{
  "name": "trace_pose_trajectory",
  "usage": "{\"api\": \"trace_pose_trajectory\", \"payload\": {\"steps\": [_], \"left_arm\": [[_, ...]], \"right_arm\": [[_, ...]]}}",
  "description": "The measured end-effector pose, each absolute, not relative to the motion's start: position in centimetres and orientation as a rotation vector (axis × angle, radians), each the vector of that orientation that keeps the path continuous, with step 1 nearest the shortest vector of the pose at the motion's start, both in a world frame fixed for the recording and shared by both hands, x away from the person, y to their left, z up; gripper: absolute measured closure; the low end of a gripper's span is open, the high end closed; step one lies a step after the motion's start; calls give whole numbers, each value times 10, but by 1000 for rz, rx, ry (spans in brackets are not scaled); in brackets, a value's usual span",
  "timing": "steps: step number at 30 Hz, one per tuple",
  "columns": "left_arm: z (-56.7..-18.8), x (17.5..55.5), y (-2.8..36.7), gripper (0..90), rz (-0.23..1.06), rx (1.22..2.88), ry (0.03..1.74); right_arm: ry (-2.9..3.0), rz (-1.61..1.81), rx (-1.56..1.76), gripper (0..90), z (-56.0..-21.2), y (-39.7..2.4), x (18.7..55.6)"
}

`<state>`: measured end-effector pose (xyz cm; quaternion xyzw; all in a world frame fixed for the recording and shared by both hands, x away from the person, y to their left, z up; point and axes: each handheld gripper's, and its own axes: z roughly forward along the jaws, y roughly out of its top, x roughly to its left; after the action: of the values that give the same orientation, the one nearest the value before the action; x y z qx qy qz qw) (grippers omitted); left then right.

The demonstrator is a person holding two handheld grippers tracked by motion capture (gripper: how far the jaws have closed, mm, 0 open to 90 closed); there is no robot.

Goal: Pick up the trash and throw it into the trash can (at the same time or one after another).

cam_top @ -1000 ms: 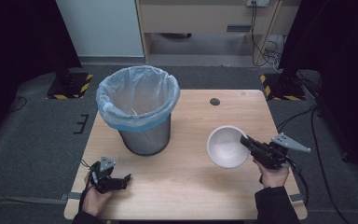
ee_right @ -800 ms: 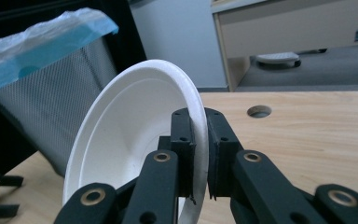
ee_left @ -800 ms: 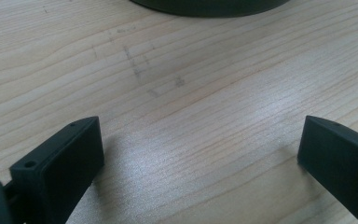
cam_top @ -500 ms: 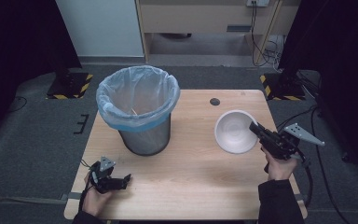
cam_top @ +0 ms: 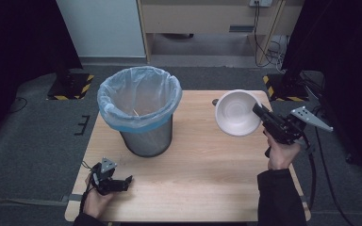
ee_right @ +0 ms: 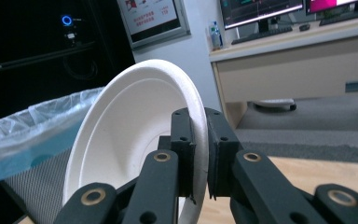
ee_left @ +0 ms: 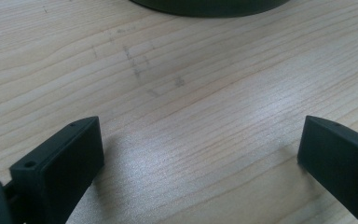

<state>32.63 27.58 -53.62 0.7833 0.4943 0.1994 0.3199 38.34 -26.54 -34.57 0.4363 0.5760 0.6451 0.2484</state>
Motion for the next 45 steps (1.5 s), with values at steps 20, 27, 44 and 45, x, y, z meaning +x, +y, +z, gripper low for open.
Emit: {"api": "trace_pose_trajectory", "payload": {"steps": [20, 27, 44, 45], "left_arm": [[-536, 327, 276, 0, 524, 2061, 1296], [-536, 327, 276, 0, 523, 2061, 1295], [-536, 327, 276, 0, 522, 2062, 1293], [-536, 327, 276, 0, 522, 2062, 1293]], "right_arm": [[1551, 1767, 1062, 837, -279, -228, 404], [1554, 1778, 1019, 837, -259, -210, 409], [1592, 1773, 977, 837, -237, -164, 425], [1594, 1768, 973, 837, -236, -161, 426]]}}
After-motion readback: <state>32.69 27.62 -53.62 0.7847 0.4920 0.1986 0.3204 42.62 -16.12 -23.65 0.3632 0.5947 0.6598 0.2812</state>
